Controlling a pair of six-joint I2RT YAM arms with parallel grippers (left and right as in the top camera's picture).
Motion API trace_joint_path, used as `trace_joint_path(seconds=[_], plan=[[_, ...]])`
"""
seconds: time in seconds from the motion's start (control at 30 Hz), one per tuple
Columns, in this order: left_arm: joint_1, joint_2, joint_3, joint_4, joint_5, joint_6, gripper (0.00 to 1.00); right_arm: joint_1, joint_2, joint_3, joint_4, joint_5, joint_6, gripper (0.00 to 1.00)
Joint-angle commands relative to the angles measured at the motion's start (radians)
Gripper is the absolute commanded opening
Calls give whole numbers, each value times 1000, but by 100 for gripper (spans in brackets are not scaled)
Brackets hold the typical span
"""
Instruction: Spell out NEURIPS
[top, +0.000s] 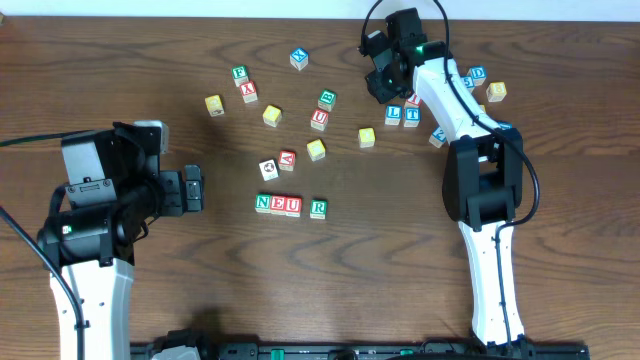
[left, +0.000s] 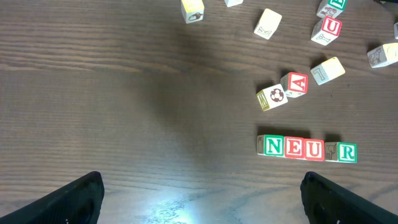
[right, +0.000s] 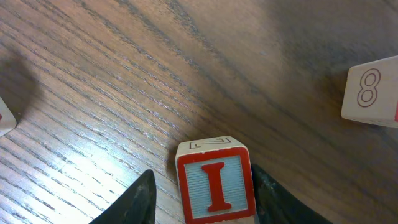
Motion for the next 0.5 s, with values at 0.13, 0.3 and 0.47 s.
trace_joint_path(seconds=[0.13, 0.3, 0.47], plan=[[3, 0, 14, 0, -3, 16, 99, -3, 11, 17, -4, -10, 11, 36], [3, 0, 14, 0, -3, 16, 99, -3, 11, 17, -7, -10, 25, 33], [3, 0, 14, 0, -3, 16, 99, -2, 11, 17, -15, -10, 26, 28]])
